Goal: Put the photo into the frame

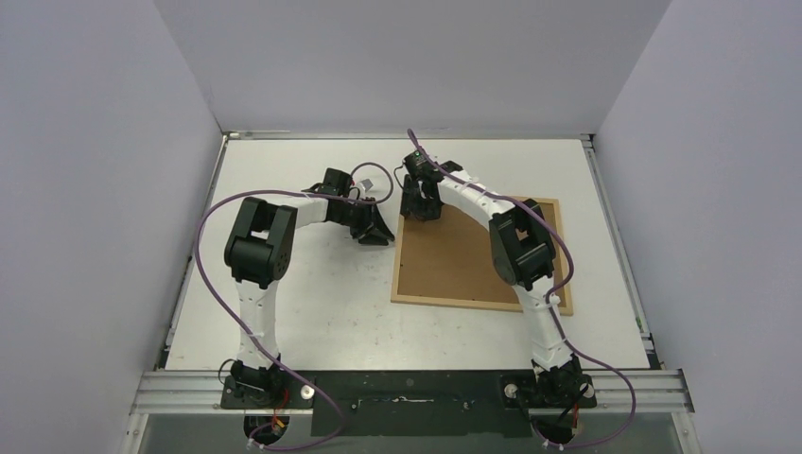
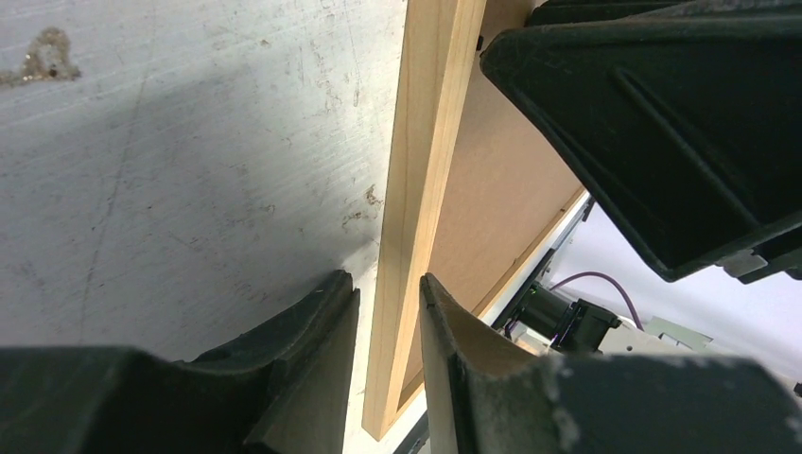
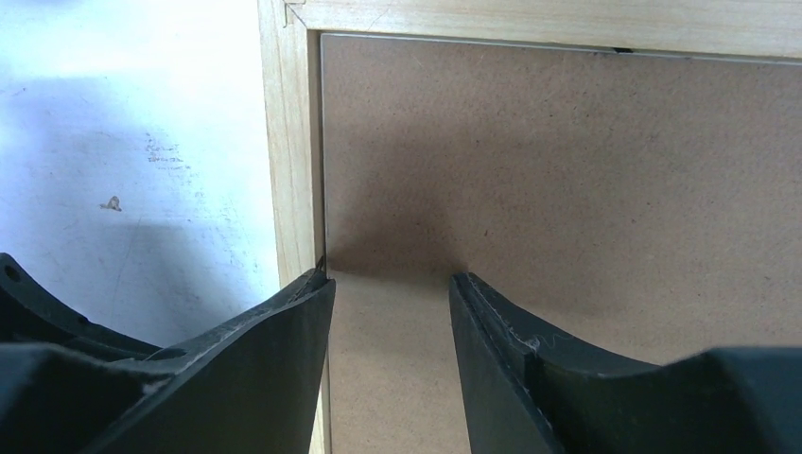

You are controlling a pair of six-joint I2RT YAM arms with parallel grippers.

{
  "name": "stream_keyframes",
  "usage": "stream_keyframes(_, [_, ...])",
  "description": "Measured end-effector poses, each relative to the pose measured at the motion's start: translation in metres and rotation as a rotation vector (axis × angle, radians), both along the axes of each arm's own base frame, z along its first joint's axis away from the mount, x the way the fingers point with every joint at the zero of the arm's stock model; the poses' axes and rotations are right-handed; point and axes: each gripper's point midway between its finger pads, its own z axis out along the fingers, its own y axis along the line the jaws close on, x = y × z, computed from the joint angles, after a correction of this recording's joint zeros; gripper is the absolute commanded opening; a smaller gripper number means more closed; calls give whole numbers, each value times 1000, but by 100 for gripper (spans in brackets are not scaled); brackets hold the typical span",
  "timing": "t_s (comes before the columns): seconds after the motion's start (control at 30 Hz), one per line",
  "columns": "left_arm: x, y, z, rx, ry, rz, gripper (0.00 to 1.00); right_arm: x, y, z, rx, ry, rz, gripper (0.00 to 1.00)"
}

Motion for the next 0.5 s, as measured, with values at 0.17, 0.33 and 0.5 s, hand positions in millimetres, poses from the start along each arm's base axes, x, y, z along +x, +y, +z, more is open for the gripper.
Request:
stream_keyframes(0.17, [0,0,0,1,0,1,28,-1,1,-1,-15,-6,22,52])
stream_keyframes(0.33, [0,0,0,2,0,2,28,0,0,-2,-27,-10,25,52])
stream_keyframes(0.5, [1,0,0,3,0,3,28,1,1,-3,-50,-6,26,51])
